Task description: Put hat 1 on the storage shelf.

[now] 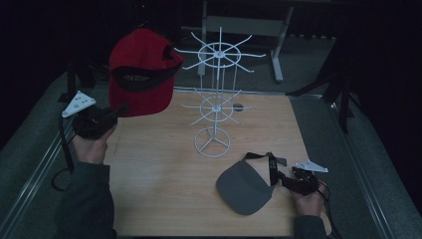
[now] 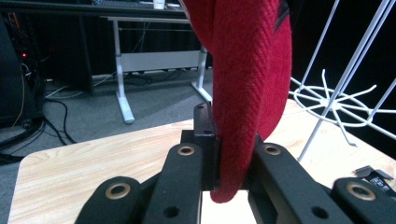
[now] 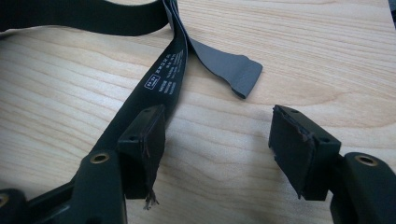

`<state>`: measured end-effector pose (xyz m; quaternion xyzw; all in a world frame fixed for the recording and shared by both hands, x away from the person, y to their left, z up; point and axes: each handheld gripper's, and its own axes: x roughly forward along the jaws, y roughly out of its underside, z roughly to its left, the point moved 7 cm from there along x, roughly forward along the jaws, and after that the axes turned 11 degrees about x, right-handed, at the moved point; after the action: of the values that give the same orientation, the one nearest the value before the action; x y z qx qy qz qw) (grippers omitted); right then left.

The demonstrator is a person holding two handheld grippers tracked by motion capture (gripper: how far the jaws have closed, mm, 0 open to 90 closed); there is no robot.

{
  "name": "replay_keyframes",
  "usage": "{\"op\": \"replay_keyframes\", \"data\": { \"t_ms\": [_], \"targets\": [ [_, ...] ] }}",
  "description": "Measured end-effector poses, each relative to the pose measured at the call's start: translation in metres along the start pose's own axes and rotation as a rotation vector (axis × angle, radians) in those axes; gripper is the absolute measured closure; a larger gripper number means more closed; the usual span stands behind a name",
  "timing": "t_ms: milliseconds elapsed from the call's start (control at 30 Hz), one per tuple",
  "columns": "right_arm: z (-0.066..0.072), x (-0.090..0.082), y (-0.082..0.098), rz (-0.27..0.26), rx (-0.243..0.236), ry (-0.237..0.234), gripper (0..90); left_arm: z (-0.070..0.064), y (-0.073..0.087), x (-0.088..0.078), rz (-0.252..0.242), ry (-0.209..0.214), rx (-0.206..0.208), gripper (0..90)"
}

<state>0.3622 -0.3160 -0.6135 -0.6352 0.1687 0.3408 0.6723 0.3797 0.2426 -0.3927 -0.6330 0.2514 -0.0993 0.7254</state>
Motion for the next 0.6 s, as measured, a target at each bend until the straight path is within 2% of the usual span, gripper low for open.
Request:
{"op": "replay_keyframes", "data": {
  "t_ms": [600],
  "targets": [
    [0.0, 0.0, 0.0, 0.0, 0.0, 0.0, 36.2, -0.002, -0.017, 0.001, -0.022, -0.002, 0.021, 85.9]
  ]
}}
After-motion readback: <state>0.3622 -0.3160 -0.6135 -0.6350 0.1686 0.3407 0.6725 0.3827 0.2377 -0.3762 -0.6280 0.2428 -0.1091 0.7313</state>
